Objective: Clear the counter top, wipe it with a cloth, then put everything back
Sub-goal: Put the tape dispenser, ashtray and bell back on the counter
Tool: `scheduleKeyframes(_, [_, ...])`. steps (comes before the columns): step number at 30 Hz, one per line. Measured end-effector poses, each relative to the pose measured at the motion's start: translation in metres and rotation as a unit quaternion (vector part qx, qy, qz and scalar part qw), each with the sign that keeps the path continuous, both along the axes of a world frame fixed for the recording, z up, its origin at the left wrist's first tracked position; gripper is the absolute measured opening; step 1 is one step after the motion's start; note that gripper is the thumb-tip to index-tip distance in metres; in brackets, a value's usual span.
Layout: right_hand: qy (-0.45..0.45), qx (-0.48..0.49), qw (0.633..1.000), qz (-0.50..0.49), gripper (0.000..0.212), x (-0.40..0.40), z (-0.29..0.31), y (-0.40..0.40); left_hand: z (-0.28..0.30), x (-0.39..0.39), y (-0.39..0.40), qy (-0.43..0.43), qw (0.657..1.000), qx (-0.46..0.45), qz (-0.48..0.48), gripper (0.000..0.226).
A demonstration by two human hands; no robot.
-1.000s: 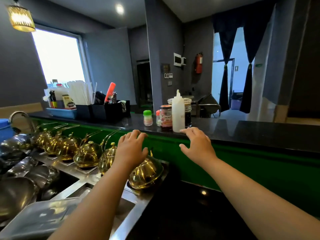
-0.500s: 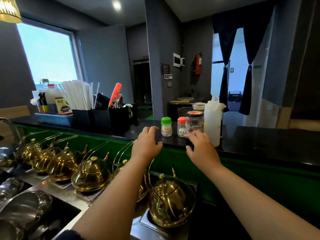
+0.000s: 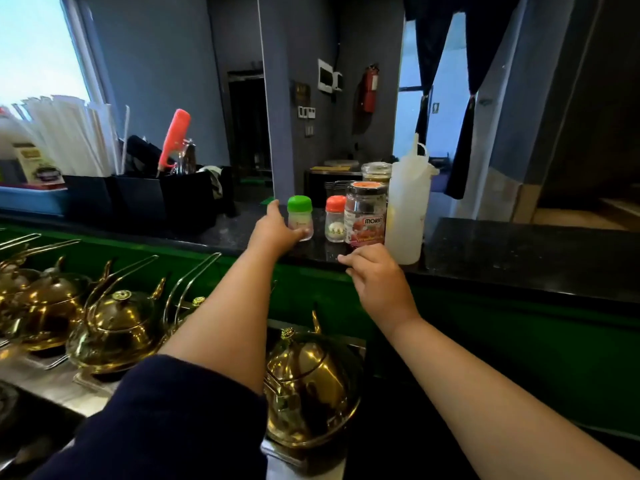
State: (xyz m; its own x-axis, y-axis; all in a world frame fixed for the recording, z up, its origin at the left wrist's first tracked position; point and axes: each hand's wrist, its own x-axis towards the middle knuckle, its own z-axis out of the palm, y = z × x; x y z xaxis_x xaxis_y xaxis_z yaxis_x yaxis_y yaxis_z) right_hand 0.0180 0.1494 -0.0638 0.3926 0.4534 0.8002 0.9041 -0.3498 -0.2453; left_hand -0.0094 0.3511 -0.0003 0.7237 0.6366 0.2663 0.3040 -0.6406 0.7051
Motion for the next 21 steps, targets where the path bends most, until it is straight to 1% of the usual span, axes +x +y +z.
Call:
scheduleKeyframes(2, [0.005, 0.005, 1.000, 0.008, 0.024, 0.002, -0.001, 0.001, -0.001, 0.006, 0.001, -0.006, 1.000, -0.003, 0.005, 0.082])
scheduleKeyframes(4, [-0.002, 0.003, 1.000, 0.011, 0.023, 0.003, -0.001, 0.001, 0.000, 0.007, 0.001, -0.010, 1.000, 0.002, 0.012, 0.065])
scheduleKeyframes(6, [-0.006, 0.003, 1.000, 0.009, 0.023, 0.003, -0.001, 0.001, -0.001, 0.005, 0.001, -0.020, 1.000, -0.006, 0.019, 0.057])
scheduleKeyframes(10, [-0.005, 0.018, 1.000, 0.010, 0.021, 0.003, -0.002, 0.002, -0.003, -0.004, -0.006, -0.038, 0.999, -0.021, 0.020, 0.056])
scheduleKeyframes(14, [-0.004, 0.025, 1.000, 0.013, 0.022, 0.000, -0.002, 0.001, -0.004, -0.019, -0.024, -0.044, 0.999, -0.013, 0.001, 0.055])
scheduleKeyframes(18, [-0.010, -0.002, 1.000, 0.010, 0.028, -0.005, -0.002, -0.005, -0.006, -0.028, -0.046, -0.054, 0.998, -0.007, -0.024, 0.051])
scheduleKeyframes(21, [-0.038, -0.003, 0.999, 0.004, 0.031, -0.008, -0.003, -0.020, -0.006, -0.029, -0.057, -0.055, 0.998, -0.010, -0.029, 0.052])
